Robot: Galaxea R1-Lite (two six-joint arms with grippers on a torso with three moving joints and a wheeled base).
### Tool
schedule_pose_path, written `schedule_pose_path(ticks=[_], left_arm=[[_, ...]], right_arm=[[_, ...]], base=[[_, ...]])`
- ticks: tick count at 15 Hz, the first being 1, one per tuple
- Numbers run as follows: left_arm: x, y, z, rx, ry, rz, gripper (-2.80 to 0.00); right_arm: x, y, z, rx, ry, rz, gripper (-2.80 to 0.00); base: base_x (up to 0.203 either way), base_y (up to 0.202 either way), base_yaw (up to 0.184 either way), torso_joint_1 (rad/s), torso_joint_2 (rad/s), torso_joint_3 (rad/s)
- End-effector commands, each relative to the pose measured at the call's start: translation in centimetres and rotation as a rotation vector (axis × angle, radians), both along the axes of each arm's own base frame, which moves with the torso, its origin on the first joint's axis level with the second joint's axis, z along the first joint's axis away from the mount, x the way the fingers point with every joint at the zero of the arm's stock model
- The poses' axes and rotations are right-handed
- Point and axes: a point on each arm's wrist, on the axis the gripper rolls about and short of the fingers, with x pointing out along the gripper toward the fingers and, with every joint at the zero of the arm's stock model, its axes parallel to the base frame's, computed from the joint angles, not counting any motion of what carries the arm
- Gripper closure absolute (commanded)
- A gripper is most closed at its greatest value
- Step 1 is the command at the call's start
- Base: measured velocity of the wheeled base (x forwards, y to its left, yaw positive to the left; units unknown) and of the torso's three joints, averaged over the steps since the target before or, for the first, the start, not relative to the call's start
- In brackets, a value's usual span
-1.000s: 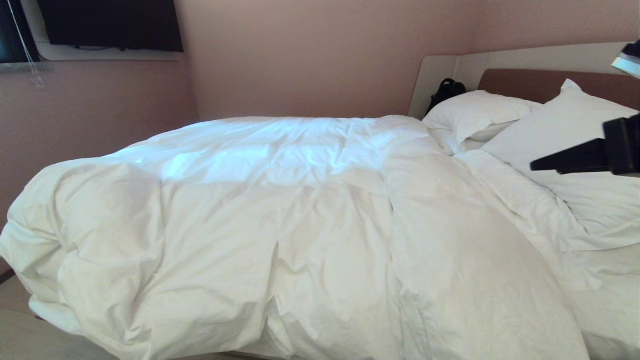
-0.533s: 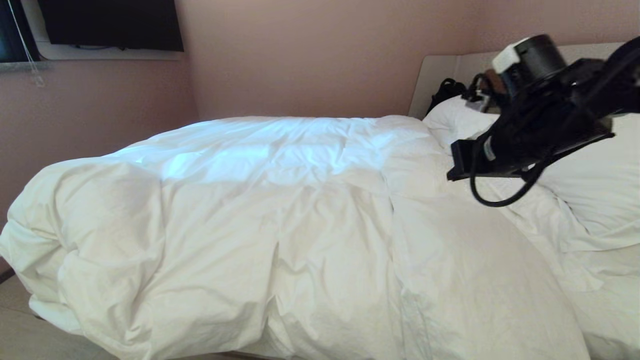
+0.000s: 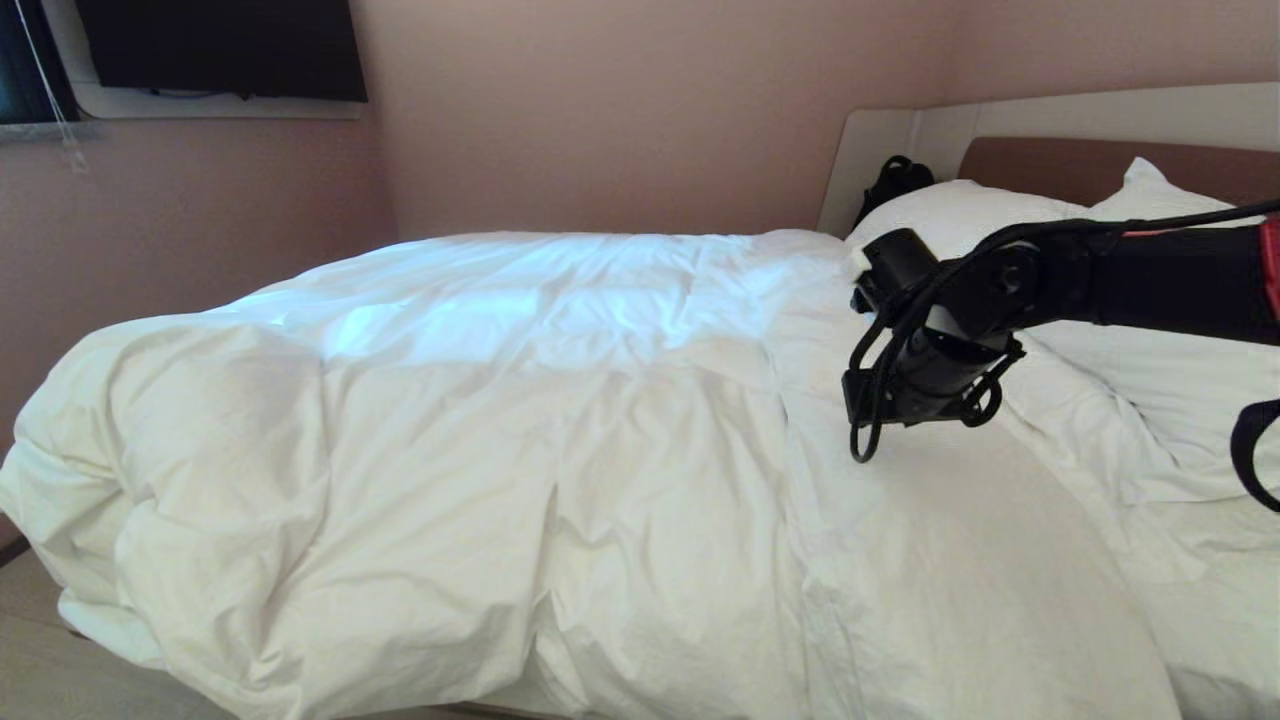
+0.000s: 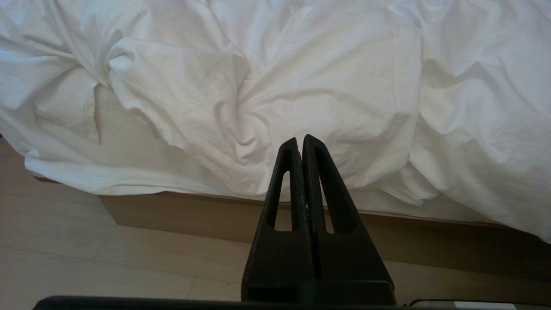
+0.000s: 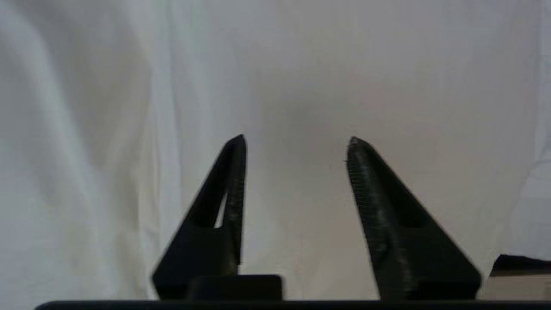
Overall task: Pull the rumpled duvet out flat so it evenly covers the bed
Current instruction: Flatten the corners of the folded blanket
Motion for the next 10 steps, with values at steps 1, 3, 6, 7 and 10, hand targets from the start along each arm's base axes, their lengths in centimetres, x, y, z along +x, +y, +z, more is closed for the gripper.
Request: schedule_pose_path(ticks=[1, 3, 6, 7, 10], left_arm=[[0.0, 0.0, 0.0, 0.0, 0.001, 0.001, 0.0], [0.0, 0.0, 0.0, 0.0, 0.001, 0.001, 0.0], [0.0, 0.0, 0.0, 0.0, 0.001, 0.001, 0.0], [0.0, 0.0, 0.0, 0.0, 0.002, 0.0, 0.0], [0.0, 0.0, 0.0, 0.0, 0.002, 0.0, 0.0]], right_arm=[[0.0, 0.8, -1.0, -0.028, 0.012, -0.031, -2.8], [-0.5, 1.6, -1.0, -0.016, 0.014, -0.029, -2.8], [-1.8, 3.4, -0.9, 0.006, 0.029, -0.019, -2.8], [-2.7, 4.3, -0.8, 0.011, 0.038, -0.009, -2.8], [-4.4, 5.6, -1.5, -0.006, 0.071, 0.013, -2.8]], base=[[0.0, 0.0, 0.0, 0.0, 0.0, 0.0], [0.0, 0.0, 0.0, 0.0, 0.0, 0.0], [0.0, 0.0, 0.0, 0.0, 0.0, 0.0], [0.0, 0.0, 0.0, 0.0, 0.0, 0.0], [0.0, 0.0, 0.0, 0.0, 0.0, 0.0]])
